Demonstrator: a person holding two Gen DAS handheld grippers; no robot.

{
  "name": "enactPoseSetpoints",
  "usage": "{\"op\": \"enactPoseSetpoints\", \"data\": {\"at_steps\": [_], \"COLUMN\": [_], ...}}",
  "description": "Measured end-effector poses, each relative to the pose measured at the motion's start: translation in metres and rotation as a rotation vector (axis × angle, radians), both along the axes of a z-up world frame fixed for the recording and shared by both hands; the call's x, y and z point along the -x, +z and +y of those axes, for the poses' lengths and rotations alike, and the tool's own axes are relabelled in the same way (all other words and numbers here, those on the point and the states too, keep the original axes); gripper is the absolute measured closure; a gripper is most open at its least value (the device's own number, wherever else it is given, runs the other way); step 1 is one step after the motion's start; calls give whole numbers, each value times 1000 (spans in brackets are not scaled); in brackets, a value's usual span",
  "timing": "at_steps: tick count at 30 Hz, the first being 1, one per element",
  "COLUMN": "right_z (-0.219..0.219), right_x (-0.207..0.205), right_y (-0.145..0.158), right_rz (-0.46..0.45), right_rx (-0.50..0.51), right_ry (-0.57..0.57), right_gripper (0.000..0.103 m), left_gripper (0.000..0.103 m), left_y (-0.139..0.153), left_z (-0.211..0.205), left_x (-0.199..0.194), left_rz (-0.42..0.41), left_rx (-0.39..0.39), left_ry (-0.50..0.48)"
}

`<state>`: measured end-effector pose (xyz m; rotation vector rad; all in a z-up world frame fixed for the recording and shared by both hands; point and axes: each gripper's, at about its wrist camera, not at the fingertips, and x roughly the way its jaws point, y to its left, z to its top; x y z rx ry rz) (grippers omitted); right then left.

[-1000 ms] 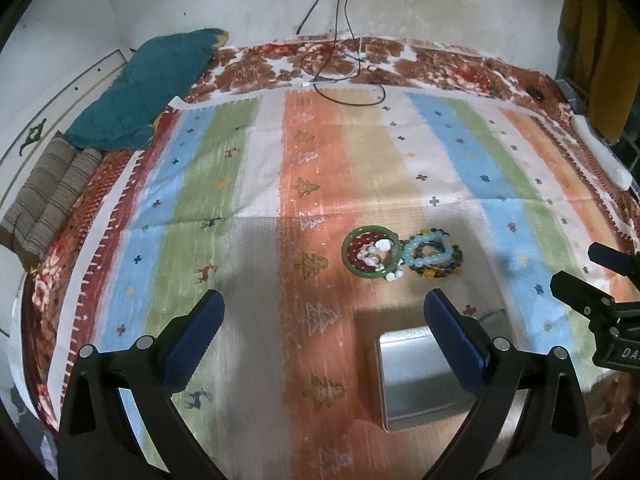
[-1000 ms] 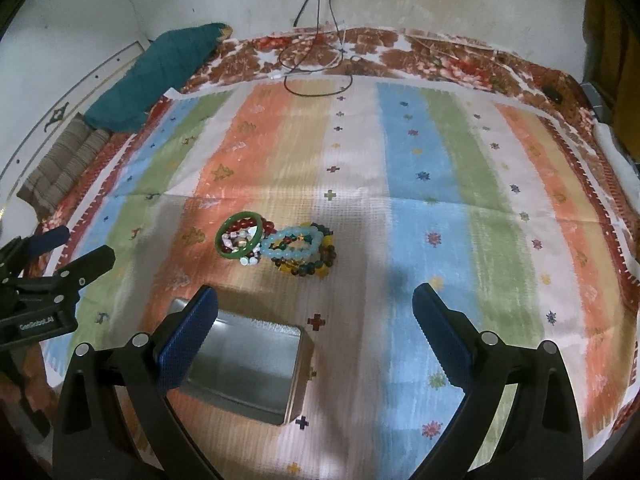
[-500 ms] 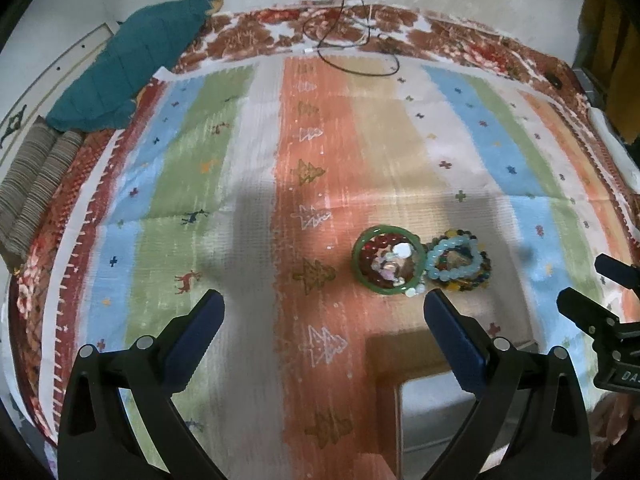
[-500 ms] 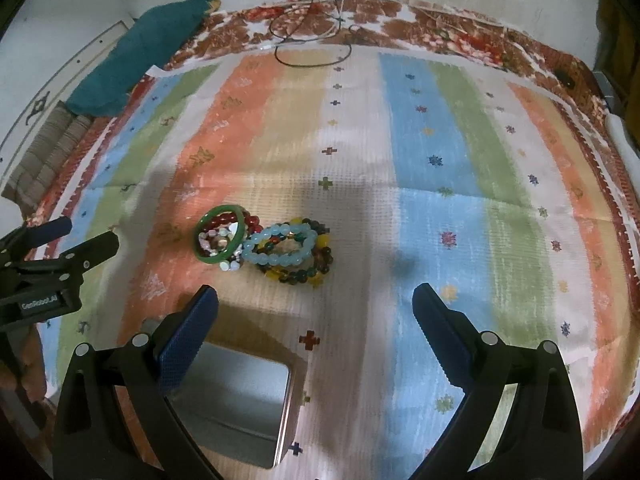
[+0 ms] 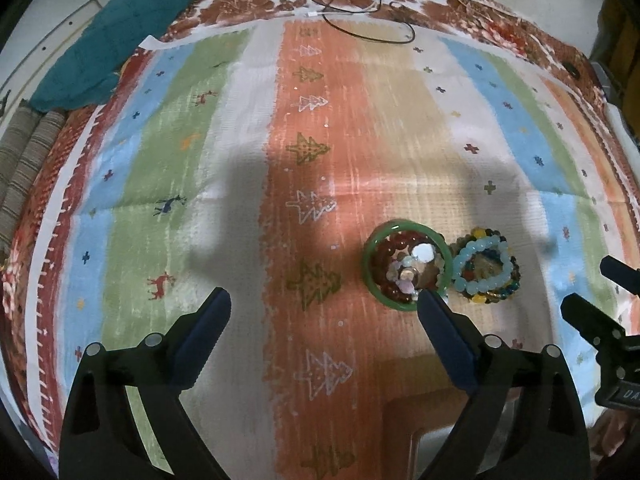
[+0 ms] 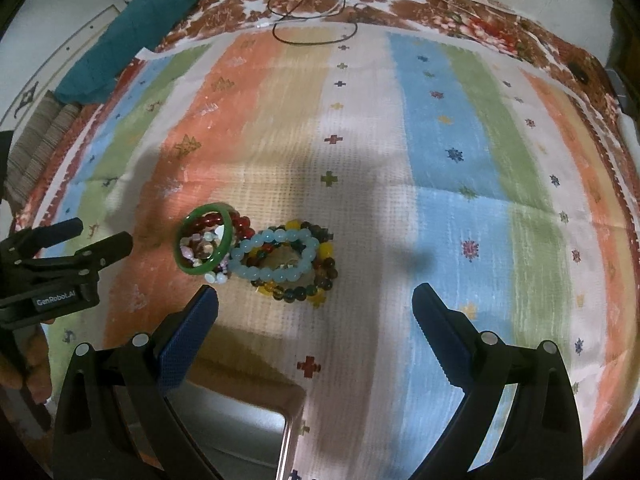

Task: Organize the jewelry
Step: 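Move both tools forward over the tin toward the bracelet cluster, then grasp the green jade bangle with the left tool while the right tool grasps the light-blue bead bracelet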

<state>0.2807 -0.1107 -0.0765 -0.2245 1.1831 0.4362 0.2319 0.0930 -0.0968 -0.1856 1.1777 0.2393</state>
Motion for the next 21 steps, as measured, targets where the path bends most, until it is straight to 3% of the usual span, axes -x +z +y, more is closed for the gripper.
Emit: {"op": "enactPoseSetpoints", "data": {"at_steps": [5,9,21], "right_z": [5,9,23], "right_x": [-9,-15,-29], "right_y": [-8,-14,-36], "right_rz": [14,29,58], "right_rx": [2,12,51], "right_ry": [-5,-3,5], "right_gripper": [5,17,25], "left_gripper": [22,25,33], "left_y": [-11,-21,-49], "left_z": [-4,-3,4], "left_x": [-14,-22,-37], "left_rz": [25,46,101], "left_rx": [0,-13,-6], "left_ry": [-25,-41,-57]}}
